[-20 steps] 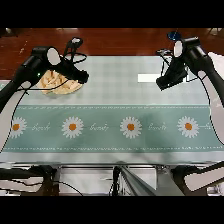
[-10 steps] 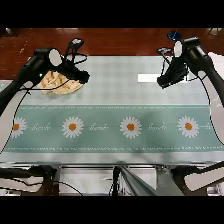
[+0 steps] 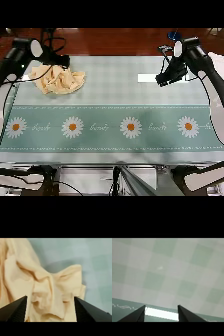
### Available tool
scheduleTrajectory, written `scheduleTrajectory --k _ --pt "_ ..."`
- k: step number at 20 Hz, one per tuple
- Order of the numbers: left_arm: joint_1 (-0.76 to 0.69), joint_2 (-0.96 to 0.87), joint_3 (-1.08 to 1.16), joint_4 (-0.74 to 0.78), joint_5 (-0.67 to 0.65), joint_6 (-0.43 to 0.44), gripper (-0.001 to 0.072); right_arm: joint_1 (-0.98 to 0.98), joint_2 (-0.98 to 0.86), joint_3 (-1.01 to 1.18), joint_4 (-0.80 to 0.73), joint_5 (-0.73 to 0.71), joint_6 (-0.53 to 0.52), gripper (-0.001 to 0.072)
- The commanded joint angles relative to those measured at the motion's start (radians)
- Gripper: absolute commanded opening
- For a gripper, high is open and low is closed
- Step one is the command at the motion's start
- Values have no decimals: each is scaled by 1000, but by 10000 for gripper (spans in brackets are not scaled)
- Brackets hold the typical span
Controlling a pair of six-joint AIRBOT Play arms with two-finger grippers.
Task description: Fold the shirts.
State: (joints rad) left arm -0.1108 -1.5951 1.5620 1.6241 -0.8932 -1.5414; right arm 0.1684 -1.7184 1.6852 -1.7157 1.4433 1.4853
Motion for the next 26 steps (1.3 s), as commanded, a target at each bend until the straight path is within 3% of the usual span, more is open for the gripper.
scheduleTrajectory --k 1,13,14,15,16,21,26 --pt "92 -27 14 -2 19 -76 720 1 0 1 13 -16 7 489" --pt "169 -212 14 2 14 -65 712 1 0 1 10 -24 7 488" --pt "168 -217 14 2 13 -65 607 1 0 1 10 -24 7 488" --pt "166 -216 15 -1 -5 -65 173 1 0 1 10 -24 7 489" --pt "164 -211 22 -1 -23 -61 31 1 0 1 10 -24 7 488" --pt "160 -119 168 -2 -61 -61 31 1 0 1 4 -16 7 488" --pt "122 100 345 -13 -61 -61 32 1 0 1 2 84 5 488"
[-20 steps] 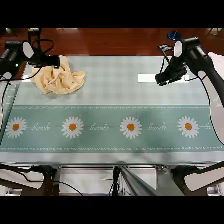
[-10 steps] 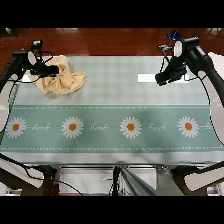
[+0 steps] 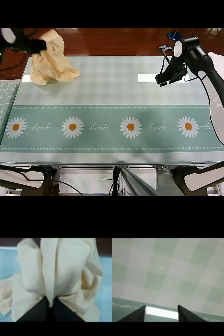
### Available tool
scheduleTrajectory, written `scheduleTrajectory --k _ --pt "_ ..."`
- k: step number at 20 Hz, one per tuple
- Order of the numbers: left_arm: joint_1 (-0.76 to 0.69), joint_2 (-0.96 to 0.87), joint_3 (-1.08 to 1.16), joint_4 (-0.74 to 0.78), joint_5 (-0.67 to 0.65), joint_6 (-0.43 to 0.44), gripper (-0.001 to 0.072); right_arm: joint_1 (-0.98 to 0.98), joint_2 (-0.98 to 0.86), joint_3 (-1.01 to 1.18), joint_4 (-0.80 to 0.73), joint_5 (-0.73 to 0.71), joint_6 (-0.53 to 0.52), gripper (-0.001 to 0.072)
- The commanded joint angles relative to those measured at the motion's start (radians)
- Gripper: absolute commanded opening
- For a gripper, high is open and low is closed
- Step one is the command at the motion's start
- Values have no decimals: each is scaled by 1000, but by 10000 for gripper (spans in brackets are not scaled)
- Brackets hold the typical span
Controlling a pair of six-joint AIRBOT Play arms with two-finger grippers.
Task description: Fold the shirts.
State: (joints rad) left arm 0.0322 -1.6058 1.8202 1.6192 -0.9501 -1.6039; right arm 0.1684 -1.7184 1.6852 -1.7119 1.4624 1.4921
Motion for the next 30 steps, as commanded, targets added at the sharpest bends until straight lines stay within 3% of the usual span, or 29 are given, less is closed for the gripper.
scheduleTrajectory --k 1,4,8,13,18,24,29,30 --pt "-37 161 101 -8 -4 2 31 1 0 1 -7 103 -3 488" --pt "-98 309 103 -8 -5 2 32 1 2 1 -42 216 -3 473" --pt "-229 454 102 -8 -9 2 31 0 39 1 -94 260 -3 430" --pt "-433 460 93 -8 -163 2 31 -56 141 1 -96 262 -3 430" --pt "-661 362 15 -56 -195 2 31 -171 254 1 -27 245 -2 430" --pt "-908 92 10 -57 -181 2 32 -307 316 1 113 223 -2 430" --pt "-1032 -150 11 -57 -73 3 36 -341 320 1 186 189 -3 430" --pt "-1043 -174 11 -57 -53 3 86 -341 320 1 190 180 -3 430"
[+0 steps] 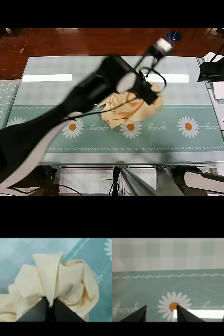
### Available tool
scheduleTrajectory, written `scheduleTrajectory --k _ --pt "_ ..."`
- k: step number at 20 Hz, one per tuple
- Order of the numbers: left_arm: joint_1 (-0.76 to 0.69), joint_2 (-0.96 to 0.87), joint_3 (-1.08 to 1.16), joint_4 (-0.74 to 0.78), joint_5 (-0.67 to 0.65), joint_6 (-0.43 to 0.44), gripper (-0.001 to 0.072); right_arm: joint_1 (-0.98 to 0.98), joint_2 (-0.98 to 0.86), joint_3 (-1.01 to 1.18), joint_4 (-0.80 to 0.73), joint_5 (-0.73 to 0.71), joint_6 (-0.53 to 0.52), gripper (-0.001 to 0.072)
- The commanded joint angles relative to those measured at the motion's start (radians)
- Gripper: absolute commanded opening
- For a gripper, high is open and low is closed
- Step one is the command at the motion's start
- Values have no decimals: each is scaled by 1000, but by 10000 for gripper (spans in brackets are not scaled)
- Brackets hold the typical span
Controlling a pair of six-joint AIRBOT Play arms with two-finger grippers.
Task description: Fold the shirts.
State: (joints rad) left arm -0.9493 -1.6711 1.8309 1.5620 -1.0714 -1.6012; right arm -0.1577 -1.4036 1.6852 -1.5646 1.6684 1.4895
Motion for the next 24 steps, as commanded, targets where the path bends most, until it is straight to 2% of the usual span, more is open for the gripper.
scheduleTrajectory --k 1,2,3,4,8,10,12,15,18,20,22,23,24 --pt "-63 -120 0 0 83 15 233 -15 5 1 43 -34 0 430" --pt "-59 -120 0 4 95 22 396 -15 5 1 50 -42 -1 430" --pt "-45 -114 7 18 92 21 516 -15 5 1 57 -54 0 430" --pt "-25 -103 21 50 68 22 551 -15 5 1 68 -63 -1 430" --pt "131 -14 79 192 -201 27 551 -15 4 1 98 -81 -2 430" --pt "261 37 74 192 -357 87 549 -15 4 1 98 -84 -5 430" --pt "403 73 45 116 -438 101 549 -15 4 1 98 -83 -5 430" --pt "619 148 -92 -183 -429 144 549 -15 4 1 102 -79 -5 430" --pt "786 241 -356 -492 -394 270 549 -15 4 0 117 -86 -7 430" --pt "851 288 -563 -608 -344 323 550 -15 4 0 131 -98 -9 430" --pt "875 294 -719 -686 -297 338 556 -15 4 0 135 -100 -9 430" --pt "874 288 -772 -718 -263 355 658 -15 4 0 135 -100 -9 430" --pt "864 285 -821 -755 -209 360 720 -15 4 0 135 -100 -9 430"
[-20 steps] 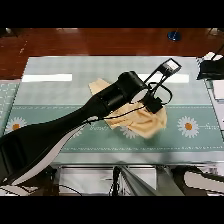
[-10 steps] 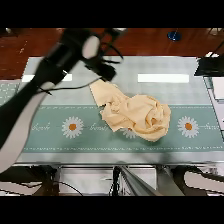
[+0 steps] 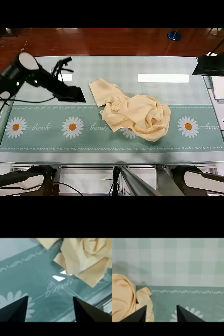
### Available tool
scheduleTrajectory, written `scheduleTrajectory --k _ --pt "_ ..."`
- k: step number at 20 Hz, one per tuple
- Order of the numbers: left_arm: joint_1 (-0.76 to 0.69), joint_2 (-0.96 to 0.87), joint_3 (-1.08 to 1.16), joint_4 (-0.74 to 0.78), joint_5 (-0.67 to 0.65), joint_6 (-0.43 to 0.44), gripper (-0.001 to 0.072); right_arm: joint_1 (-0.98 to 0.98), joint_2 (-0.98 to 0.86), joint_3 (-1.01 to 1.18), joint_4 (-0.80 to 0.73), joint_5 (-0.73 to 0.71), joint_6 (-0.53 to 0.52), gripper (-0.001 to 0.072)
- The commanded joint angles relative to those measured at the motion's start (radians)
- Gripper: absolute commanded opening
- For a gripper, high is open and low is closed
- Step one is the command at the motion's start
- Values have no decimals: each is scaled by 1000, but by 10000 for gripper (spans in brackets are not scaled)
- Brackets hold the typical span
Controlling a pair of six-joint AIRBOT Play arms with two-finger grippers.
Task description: Fold the shirts.
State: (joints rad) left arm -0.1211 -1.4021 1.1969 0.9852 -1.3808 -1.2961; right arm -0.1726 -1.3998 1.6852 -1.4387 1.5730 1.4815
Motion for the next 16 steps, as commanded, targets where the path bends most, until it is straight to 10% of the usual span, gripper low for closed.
scheduleTrajectory --k 1,16 --pt "22 14 -217 -212 152 64 720 0 0 0 9 -4 -1 430" --pt "-229 -209 -121 -369 282 132 720 0 0 0 8 -3 -8 430"
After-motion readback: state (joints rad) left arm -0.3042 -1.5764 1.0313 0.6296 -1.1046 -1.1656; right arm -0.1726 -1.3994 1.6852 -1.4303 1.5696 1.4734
